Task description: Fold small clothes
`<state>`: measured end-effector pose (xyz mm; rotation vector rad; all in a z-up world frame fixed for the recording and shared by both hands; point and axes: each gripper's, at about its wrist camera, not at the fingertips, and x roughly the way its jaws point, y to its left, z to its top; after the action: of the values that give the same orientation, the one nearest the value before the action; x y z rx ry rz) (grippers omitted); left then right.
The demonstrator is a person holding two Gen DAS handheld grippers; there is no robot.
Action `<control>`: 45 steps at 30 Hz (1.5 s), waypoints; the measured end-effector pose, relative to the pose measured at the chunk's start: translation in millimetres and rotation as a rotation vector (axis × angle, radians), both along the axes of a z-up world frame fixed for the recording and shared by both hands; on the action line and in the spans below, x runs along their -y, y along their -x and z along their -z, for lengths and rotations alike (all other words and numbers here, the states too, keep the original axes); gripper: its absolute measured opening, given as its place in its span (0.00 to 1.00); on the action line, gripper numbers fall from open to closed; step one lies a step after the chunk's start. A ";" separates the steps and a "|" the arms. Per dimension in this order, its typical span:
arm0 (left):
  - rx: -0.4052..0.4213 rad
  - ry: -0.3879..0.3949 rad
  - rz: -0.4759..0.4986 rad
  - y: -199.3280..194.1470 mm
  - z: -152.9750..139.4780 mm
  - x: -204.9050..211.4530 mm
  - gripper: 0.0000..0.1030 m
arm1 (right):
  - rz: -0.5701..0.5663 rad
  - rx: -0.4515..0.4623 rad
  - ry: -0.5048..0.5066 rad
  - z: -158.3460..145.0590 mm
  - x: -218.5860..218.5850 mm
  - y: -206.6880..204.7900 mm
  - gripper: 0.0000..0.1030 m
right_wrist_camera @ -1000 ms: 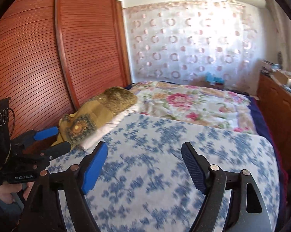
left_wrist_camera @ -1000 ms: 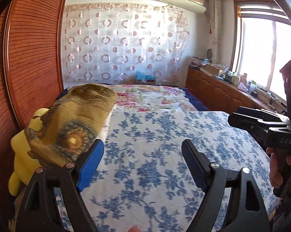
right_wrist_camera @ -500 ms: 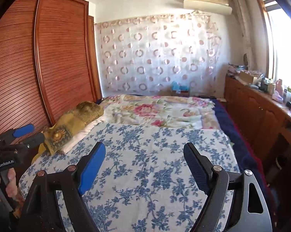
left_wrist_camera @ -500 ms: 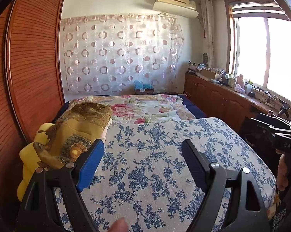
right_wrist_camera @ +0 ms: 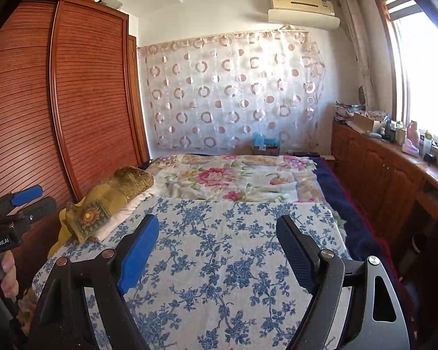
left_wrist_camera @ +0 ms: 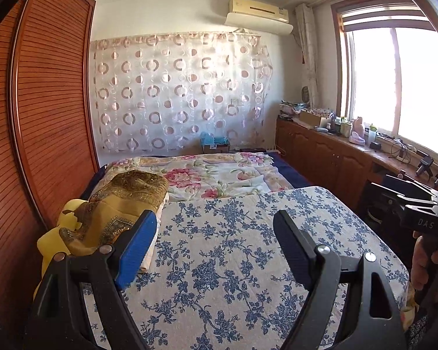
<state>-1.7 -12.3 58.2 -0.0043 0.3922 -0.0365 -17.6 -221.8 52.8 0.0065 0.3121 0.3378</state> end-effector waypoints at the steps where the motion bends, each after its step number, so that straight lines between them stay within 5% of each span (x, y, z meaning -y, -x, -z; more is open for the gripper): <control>1: 0.001 0.001 -0.003 0.3 -0.2 -0.5 0.80 | 0.001 0.000 -0.001 0.4 0.0 -0.8 0.82; 45: 0.007 0.000 -0.012 0.6 -0.2 -3.8 0.80 | 0.000 0.010 0.014 4.1 13.9 -11.9 0.82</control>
<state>-2.2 -8.4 58.4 -0.0066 0.3847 -0.0243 -5.6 -235.7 48.7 -0.0088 0.3041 0.3355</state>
